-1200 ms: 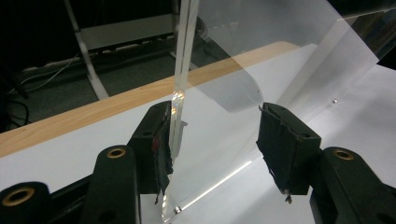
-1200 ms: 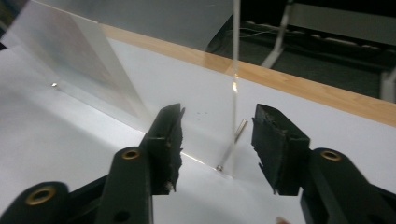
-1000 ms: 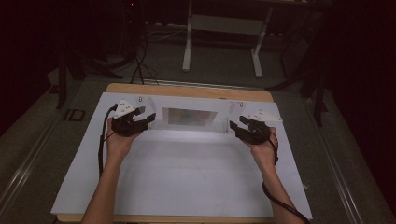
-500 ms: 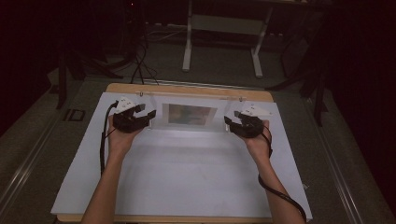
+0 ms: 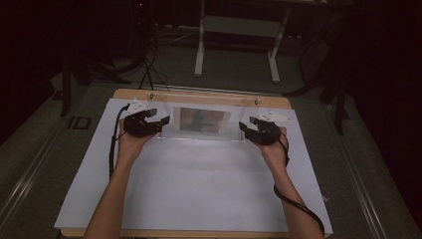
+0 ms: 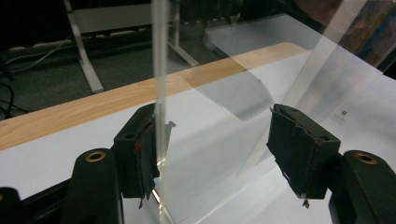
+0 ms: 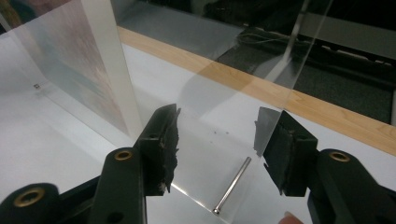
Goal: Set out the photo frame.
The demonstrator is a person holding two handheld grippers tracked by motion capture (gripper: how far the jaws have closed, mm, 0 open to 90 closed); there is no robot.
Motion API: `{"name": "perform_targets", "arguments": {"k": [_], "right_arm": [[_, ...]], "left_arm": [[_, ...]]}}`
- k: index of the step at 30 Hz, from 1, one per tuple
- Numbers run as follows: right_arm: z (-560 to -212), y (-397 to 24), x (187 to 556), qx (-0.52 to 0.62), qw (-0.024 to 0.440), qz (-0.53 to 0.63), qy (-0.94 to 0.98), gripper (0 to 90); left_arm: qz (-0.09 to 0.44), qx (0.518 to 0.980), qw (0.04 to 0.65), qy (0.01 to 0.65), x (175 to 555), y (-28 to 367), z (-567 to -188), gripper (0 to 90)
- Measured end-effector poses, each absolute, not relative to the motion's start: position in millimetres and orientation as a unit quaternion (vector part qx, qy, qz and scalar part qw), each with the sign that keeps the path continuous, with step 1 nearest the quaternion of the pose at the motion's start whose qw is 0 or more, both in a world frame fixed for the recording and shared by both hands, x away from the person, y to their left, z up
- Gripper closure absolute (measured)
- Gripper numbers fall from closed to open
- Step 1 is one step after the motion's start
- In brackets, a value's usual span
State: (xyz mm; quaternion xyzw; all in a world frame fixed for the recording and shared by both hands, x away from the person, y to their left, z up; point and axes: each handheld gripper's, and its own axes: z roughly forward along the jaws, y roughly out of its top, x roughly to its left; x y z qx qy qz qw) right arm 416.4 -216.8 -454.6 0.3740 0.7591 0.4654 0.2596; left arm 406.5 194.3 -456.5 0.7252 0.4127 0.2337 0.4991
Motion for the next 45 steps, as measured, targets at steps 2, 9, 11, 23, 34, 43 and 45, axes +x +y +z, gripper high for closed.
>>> {"name": "perform_targets", "arguments": {"k": [2, 9, 11, 23, 34, 43, 45], "right_arm": [[-456, -217, 418, 0.376, 0.260, 0.462, 0.760, 47.0], [-465, -213, 423, 0.377, 0.267, 0.441, 0.769, 47.4], [-465, -211, 424, 0.382, 0.273, 0.440, 0.765, 48.5], [-466, -208, 428, 0.392, 0.283, 0.436, 0.759, 47.8], [-463, -208, 432, 0.409, 0.266, 0.440, 0.754, 47.7], [-462, -209, 431, 0.411, 0.266, 0.439, 0.754, 47.8], [-461, -212, 429, 0.412, 0.264, 0.441, 0.752, 47.9]], "left_arm": [[0.236, 0.721, 0.500, 0.417, 408, 193, -457, 35.8], [0.264, 0.723, 0.486, 0.415, 410, 189, -459, 37.1], [0.265, 0.722, 0.486, 0.415, 411, 189, -459, 37.1], [0.272, 0.718, 0.483, 0.421, 417, 187, -460, 36.9], [0.274, 0.706, 0.486, 0.437, 418, 184, -460, 36.1], [0.271, 0.706, 0.484, 0.440, 417, 181, -459, 35.4], [0.265, 0.706, 0.485, 0.442, 416, 179, -458, 35.4]]}}
